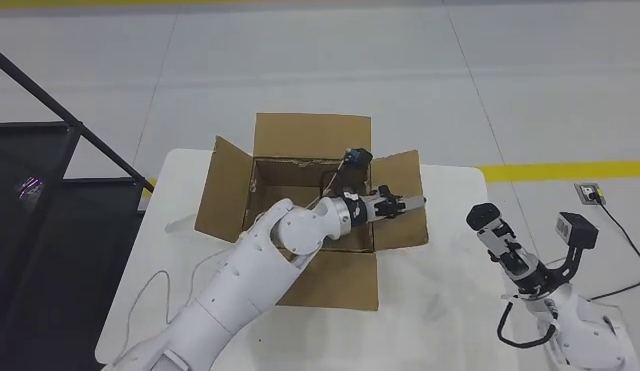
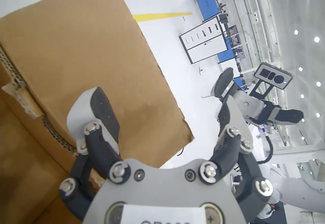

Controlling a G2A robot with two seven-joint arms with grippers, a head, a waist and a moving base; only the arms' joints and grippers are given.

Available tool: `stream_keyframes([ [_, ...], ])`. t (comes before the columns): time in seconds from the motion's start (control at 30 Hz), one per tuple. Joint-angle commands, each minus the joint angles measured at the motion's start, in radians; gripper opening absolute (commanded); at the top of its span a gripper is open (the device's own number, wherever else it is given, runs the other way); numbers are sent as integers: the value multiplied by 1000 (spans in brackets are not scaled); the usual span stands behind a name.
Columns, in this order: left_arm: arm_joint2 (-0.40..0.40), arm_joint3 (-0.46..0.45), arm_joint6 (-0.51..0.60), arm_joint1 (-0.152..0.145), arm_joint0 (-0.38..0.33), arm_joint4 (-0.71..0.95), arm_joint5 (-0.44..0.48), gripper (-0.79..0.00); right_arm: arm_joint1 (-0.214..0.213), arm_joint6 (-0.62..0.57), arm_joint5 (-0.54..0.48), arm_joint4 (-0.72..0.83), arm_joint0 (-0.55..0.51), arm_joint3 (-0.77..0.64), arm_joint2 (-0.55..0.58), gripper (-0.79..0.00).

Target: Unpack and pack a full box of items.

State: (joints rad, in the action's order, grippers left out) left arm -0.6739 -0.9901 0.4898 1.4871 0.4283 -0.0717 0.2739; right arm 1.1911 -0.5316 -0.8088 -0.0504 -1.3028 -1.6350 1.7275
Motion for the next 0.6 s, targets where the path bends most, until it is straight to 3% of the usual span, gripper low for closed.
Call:
stream_keyframes([
  [0.0,20,41,-2,18,-14,9,8,0,0,0,0,0,0,0,0,0],
  [0.33,56,151,-17,73,-39,13,56,0,0,0,0,0,0,0,0,0],
  [0.43,37,150,-28,73,-37,12,83,0,0,0,0,0,0,0,0,0],
  [0.57,-27,107,-43,51,-24,-2,111,0,0,1,9,-11,0,-9,0,0],
])
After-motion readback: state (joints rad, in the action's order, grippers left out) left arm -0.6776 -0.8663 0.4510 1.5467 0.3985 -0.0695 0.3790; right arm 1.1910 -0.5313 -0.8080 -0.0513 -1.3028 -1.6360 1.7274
